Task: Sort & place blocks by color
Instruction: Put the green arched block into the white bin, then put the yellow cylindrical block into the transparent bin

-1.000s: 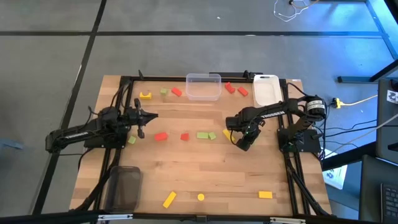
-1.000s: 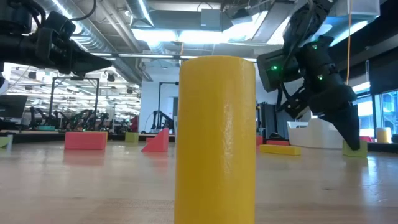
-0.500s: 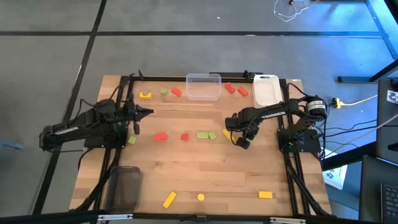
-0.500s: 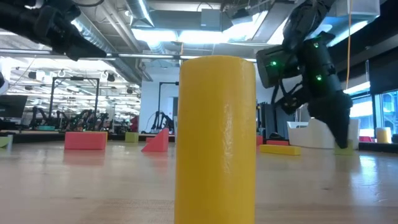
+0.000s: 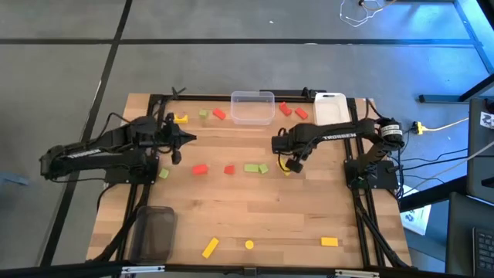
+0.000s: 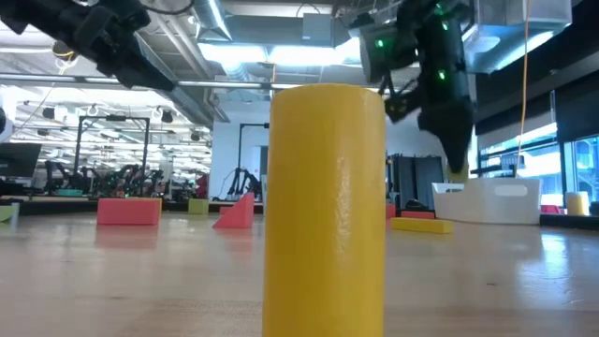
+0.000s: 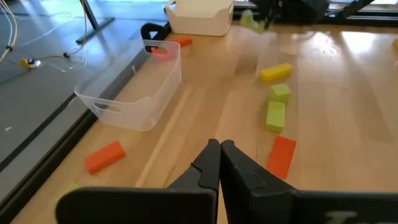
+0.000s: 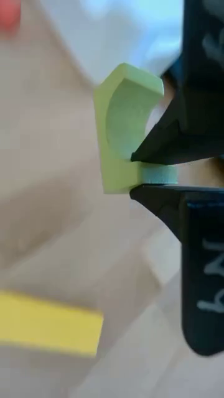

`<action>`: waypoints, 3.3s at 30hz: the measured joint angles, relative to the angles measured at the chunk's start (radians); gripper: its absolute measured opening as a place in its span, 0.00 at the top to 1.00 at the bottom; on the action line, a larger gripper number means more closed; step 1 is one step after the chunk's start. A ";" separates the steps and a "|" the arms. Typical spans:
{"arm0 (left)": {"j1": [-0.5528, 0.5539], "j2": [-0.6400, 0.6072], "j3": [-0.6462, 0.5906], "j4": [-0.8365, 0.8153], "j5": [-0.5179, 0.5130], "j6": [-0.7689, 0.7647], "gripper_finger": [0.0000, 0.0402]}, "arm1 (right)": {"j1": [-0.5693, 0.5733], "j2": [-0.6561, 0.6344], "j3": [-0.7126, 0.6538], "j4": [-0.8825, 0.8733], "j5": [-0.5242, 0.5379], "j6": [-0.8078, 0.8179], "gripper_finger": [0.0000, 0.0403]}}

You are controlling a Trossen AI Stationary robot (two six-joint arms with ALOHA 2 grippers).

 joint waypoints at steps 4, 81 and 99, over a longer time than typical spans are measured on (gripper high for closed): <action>0.000 0.048 0.022 -0.007 0.007 0.000 1.00 | -0.052 -0.011 0.106 -0.129 0.055 -0.004 0.91; -0.107 0.114 0.024 0.048 0.023 -0.073 1.00 | 0.124 -0.471 -0.171 0.409 -0.230 -0.050 0.73; -0.215 0.445 0.447 -0.429 -0.083 -0.128 1.00 | 0.242 -0.406 -0.171 0.468 -0.383 -0.067 0.73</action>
